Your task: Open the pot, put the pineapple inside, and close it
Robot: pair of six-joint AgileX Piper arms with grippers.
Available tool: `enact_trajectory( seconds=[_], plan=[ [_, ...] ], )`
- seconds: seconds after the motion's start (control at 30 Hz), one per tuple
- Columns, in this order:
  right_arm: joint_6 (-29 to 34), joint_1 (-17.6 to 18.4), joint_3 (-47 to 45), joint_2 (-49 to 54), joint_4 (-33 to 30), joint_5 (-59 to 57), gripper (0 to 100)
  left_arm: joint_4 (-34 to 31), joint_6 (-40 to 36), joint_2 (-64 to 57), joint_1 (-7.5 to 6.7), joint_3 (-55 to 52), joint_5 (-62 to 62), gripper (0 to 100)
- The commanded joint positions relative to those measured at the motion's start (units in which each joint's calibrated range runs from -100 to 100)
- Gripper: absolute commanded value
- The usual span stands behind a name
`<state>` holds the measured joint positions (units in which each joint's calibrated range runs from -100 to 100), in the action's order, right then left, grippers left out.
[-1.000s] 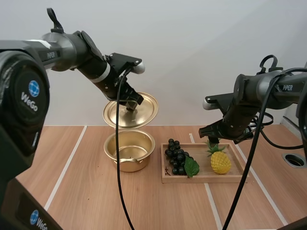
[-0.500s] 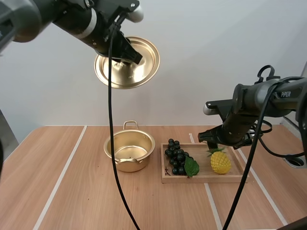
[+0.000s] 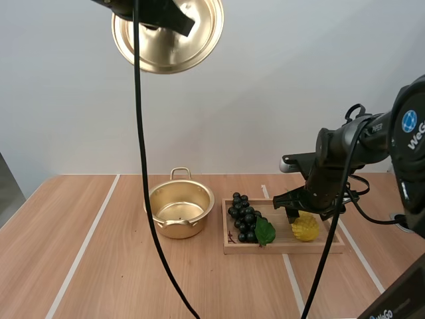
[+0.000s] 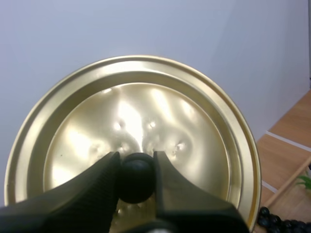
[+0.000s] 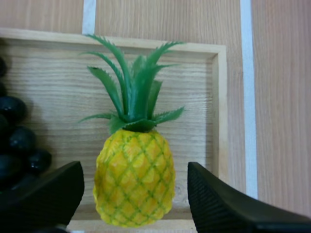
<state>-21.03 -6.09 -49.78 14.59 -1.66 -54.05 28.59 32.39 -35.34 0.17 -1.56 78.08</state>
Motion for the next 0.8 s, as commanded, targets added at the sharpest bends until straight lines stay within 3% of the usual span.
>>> enact_trajectory(
  seconds=[0.0,0.77],
  plan=[
    [0.2,-0.2,-0.2,-0.9,-0.7,1.3,100,1.4,-0.5,-1.6,-0.20,1.4,-3.1,0],
    [0.2,-0.2,-0.2,-10.3,-4.1,9.5,100,1.2,-0.5,-2.8,-0.13,5.4,0.6,0]
  ],
)
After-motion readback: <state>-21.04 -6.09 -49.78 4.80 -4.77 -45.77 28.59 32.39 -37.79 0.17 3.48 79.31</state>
